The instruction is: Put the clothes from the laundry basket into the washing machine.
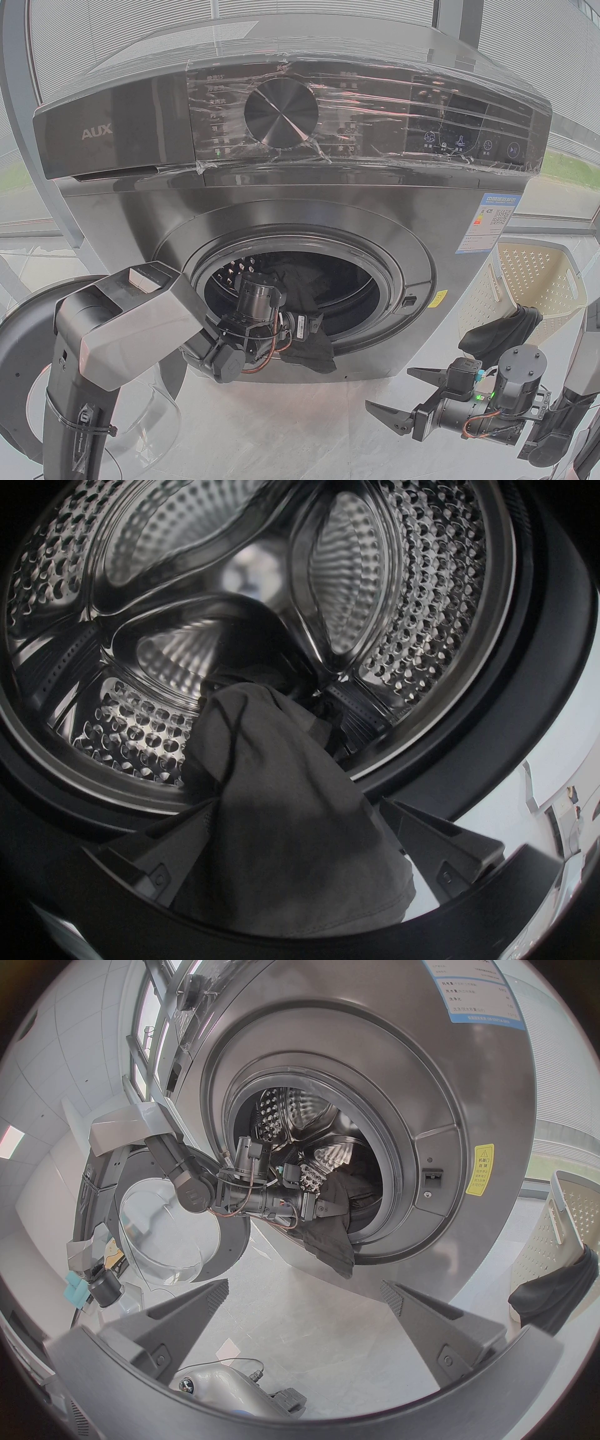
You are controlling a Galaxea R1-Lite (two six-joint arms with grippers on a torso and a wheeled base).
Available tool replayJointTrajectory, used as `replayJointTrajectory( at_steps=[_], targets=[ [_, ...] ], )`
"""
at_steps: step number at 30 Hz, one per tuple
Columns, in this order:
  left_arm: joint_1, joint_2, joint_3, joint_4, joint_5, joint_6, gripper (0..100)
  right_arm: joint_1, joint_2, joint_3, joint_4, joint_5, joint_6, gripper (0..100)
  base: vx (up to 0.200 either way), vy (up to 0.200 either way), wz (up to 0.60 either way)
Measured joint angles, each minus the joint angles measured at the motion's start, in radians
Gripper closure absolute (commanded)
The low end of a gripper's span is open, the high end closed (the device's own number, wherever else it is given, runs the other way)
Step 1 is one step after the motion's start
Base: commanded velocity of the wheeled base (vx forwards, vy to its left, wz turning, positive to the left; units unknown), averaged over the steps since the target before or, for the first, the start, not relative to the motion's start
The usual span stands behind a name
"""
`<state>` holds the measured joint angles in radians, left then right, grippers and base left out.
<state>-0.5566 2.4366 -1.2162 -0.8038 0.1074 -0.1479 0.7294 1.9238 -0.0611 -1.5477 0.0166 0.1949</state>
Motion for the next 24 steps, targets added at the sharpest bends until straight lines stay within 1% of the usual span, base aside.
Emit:
replayJointTrajectory(
  at_steps=[1, 2, 10, 15, 18, 22, 24],
  targets=[
    [-0.001, 0.000, 0.004, -0.001, -0.001, 0.000, 0, 0.000, 0.000, 0.000, 0.000, 0.000, 0.000, 0, 0.000, 0.000, 0.00],
    [-0.001, 0.003, 0.007, -0.001, -0.001, 0.000, 100, 0.001, 0.000, 0.000, 0.000, 0.000, 0.000, 0, 0.000, 0.000, 0.00],
    [-0.002, 0.030, -0.008, 0.001, -0.001, 0.001, 100, 0.001, -0.001, 0.000, 0.000, 0.000, 0.000, 0, 0.000, 0.000, 0.00],
    [0.001, 0.041, -0.027, -0.010, 0.004, -0.004, 100, 0.000, -0.001, 0.000, 0.000, 0.000, 0.000, 0, 0.000, 0.000, 0.00],
    [0.001, 0.048, -0.077, -0.029, 0.015, -0.014, 100, 0.000, -0.001, -0.001, 0.000, 0.000, 0.000, 0, 0.000, 0.000, 0.00],
    [0.008, 0.059, -0.178, -0.072, 0.050, -0.033, 100, -0.001, -0.001, -0.001, 0.000, 0.000, 0.000, 0, 0.000, 0.000, 0.00],
    [0.011, 0.064, -0.217, -0.087, 0.058, -0.038, 100, -0.001, 0.000, -0.001, 0.000, 0.000, 0.000, 0, 0.000, 0.000, 0.00]
  ],
)
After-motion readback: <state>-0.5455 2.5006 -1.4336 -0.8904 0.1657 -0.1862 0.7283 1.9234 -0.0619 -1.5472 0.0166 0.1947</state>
